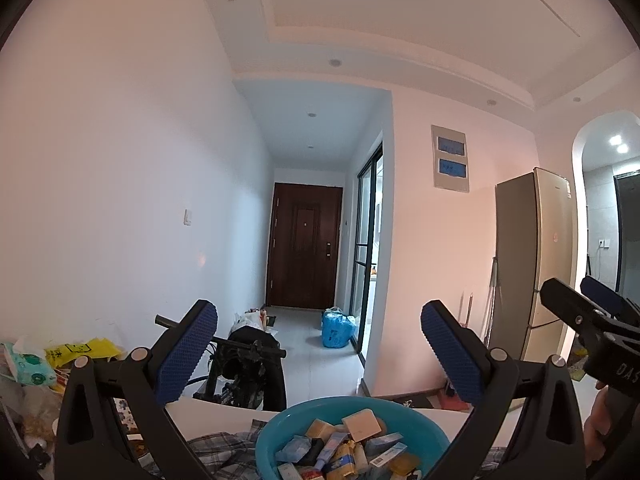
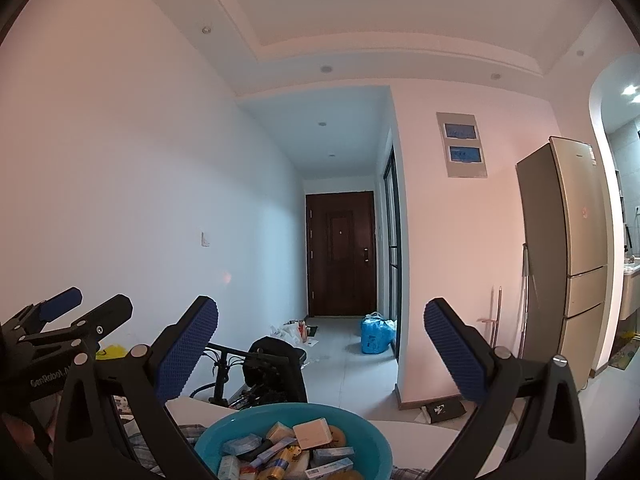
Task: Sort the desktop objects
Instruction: 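Raise both open grippers up and back away from the basin, then move the left gripper toward the blue Babycare wipes packet on the plaid cloth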
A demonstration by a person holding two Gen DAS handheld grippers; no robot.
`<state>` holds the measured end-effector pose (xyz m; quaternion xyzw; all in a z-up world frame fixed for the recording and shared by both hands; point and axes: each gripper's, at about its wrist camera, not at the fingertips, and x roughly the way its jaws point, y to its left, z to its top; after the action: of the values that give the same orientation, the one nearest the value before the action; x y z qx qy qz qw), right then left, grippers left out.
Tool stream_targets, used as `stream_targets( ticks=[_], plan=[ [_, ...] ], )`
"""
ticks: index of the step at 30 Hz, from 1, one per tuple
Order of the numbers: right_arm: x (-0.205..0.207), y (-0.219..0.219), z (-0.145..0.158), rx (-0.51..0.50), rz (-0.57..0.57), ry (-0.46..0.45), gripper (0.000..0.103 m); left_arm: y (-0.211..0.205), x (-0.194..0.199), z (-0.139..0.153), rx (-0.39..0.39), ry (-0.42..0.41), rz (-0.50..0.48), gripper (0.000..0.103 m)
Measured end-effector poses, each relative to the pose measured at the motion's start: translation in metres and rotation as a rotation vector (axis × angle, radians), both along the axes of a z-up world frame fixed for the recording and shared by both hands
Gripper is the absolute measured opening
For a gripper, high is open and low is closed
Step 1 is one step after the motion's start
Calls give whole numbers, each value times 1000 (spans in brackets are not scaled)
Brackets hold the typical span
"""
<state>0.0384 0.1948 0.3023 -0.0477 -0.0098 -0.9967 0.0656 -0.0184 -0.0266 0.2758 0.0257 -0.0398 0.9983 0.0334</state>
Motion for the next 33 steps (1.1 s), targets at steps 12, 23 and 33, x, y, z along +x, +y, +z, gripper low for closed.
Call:
stream_targets(
  ticks=[12,23,33],
  plan=[
    [23,6,-2,-25,11,-49,103,-1,25,-11,-46,-71,20,103],
    [24,-5,-20,2,13,-111,103,-9,33,-31,-64,-90,52,103],
    [12,-12,-41,20,26,-188,103,-15,23,-51,-69,-169,43,103]
  ],
)
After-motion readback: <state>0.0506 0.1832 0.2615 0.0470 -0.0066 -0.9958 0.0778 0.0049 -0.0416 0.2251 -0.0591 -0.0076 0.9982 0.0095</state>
